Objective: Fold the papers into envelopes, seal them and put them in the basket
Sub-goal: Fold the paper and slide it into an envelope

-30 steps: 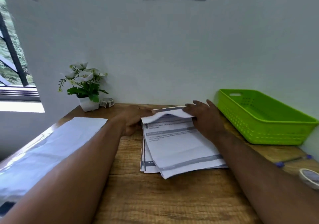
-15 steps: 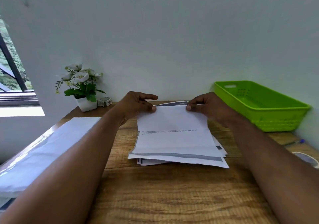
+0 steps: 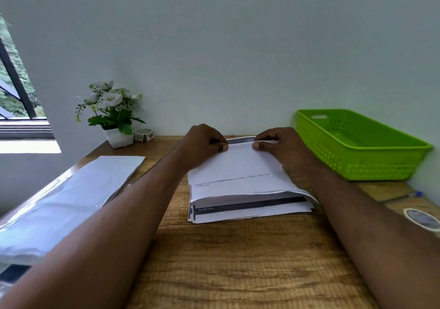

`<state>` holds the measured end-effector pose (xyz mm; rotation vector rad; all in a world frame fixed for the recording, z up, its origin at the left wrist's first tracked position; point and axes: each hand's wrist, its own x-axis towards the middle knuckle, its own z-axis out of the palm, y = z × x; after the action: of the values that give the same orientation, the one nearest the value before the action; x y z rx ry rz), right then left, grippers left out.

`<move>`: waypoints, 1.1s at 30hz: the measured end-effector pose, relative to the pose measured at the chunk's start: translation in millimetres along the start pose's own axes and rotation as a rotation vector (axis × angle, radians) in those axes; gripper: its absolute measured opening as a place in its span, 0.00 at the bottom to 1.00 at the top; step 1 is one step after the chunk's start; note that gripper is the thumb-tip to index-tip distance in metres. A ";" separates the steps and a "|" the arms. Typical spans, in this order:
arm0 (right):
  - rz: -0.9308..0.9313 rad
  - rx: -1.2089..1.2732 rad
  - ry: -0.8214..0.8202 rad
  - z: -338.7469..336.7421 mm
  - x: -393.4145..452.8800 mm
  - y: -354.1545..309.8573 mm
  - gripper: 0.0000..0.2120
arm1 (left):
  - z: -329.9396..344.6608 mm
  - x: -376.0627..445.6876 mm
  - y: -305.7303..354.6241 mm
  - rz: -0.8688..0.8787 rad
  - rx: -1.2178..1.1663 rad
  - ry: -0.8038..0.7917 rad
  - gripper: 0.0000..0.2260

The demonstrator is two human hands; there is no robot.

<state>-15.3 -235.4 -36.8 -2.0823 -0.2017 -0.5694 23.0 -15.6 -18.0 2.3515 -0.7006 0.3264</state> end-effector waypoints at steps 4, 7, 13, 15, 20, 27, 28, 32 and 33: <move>-0.302 -0.613 0.011 4.5 0.8 -0.3 0.14 | 8.5 1.3 -7.2 -0.005 0.173 -0.003 0.05; -0.339 -0.787 -0.089 14.4 -4.0 -4.1 0.18 | 19.8 -0.9 -9.0 0.016 0.435 0.075 0.08; -0.189 -0.600 -0.480 45.2 -17.9 -0.1 0.22 | 47.6 -4.1 -21.0 -0.060 0.527 0.117 0.07; -0.112 -0.641 -0.545 50.3 -19.9 4.4 0.22 | 50.9 -3.4 -22.8 -0.073 0.509 0.082 0.08; -0.120 -0.647 -0.566 49.9 -19.5 0.2 0.22 | 49.1 -5.5 -25.3 0.064 0.485 0.074 0.10; -0.076 -0.642 -0.548 50.5 -18.9 -0.5 0.20 | 46.6 -9.7 -23.6 -0.023 0.358 -0.108 0.16; -0.067 -0.662 -0.536 49.4 -18.4 1.1 0.21 | 46.4 -10.2 -23.4 -0.026 0.349 -0.120 0.16; 0.013 -0.766 -0.481 32.2 -15.5 11.6 0.21 | 42.0 -15.0 -17.6 -0.009 0.334 -0.205 0.16; 0.027 -0.785 -0.457 27.6 -15.1 13.8 0.21 | 41.6 -14.6 -17.7 -0.002 0.341 -0.212 0.16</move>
<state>-14.9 -218.9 -66.9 -2.9628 -0.2330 -0.1377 22.9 -25.6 -64.4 2.7394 -0.7931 0.2089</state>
